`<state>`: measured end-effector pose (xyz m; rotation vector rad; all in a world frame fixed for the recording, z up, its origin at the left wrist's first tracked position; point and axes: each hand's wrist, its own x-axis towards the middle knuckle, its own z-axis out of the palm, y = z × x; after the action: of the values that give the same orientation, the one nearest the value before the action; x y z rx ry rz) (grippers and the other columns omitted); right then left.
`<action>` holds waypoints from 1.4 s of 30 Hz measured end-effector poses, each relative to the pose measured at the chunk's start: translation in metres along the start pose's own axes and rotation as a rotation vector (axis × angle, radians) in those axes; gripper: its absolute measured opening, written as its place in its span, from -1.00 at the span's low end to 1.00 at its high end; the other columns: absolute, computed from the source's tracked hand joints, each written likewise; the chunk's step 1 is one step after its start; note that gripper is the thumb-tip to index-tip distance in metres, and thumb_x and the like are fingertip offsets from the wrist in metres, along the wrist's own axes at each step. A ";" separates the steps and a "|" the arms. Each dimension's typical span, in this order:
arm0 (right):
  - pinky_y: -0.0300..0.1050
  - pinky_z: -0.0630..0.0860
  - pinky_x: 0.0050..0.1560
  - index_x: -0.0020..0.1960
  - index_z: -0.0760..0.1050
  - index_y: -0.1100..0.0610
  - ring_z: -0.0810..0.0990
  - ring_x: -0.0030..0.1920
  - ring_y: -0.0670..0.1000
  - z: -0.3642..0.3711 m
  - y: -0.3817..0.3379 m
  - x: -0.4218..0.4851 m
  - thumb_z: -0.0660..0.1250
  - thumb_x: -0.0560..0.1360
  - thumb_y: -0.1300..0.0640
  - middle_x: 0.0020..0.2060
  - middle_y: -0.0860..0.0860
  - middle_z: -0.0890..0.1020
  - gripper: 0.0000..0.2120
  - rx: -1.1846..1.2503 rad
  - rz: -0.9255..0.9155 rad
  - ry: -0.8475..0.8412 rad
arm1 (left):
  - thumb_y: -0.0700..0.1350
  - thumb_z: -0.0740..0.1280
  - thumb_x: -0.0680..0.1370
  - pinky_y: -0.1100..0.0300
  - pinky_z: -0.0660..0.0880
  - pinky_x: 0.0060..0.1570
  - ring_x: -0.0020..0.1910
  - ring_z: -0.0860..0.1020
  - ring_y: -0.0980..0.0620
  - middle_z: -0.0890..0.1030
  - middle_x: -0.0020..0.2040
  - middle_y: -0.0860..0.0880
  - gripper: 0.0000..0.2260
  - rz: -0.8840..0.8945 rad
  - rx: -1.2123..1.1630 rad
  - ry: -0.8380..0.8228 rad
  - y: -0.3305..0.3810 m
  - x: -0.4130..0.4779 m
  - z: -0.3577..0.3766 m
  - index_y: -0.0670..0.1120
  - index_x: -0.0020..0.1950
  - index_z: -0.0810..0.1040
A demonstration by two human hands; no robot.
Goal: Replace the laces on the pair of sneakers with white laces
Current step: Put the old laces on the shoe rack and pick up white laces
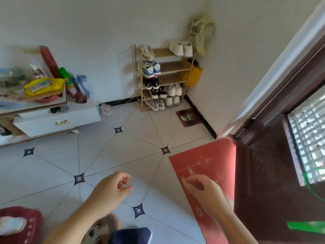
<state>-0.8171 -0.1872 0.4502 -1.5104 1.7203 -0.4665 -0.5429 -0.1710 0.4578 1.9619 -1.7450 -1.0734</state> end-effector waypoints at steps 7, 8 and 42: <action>-0.50 0.37 -0.30 -0.11 0.54 -0.15 0.53 -0.21 -0.30 -0.019 -0.010 0.134 0.35 0.44 0.18 -0.18 -0.21 0.61 -0.79 0.000 -0.007 -0.057 | -0.07 0.30 0.53 0.52 0.33 -0.18 -0.05 0.47 0.31 0.48 -0.02 0.22 -0.72 -0.071 -0.020 0.031 0.011 0.119 -0.014 -0.01 0.23 0.43; -0.49 0.37 -0.30 -0.12 0.53 -0.15 0.53 -0.21 -0.30 -0.022 -0.016 0.156 0.36 0.45 0.18 -0.18 -0.21 0.61 -0.79 0.002 -0.009 -0.059 | -0.07 0.30 0.53 0.52 0.33 -0.18 -0.05 0.48 0.30 0.48 -0.02 0.21 -0.72 -0.070 -0.020 0.032 0.014 0.141 -0.018 -0.01 0.24 0.43; -0.42 0.38 -0.34 -0.11 0.49 -0.18 0.54 -0.20 -0.20 -0.097 -0.239 0.782 0.32 0.48 0.08 -0.18 -0.17 0.58 -0.86 -0.033 -0.034 -0.251 | -0.05 0.29 0.53 0.36 0.41 0.01 0.00 0.48 0.22 0.50 0.01 0.18 -0.75 -0.151 -0.100 0.076 0.111 0.723 -0.233 0.06 0.21 0.43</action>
<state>-0.7199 -1.0052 0.4378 -1.5531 1.5153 -0.2542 -0.4742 -0.9357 0.4524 2.0703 -1.4955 -1.0970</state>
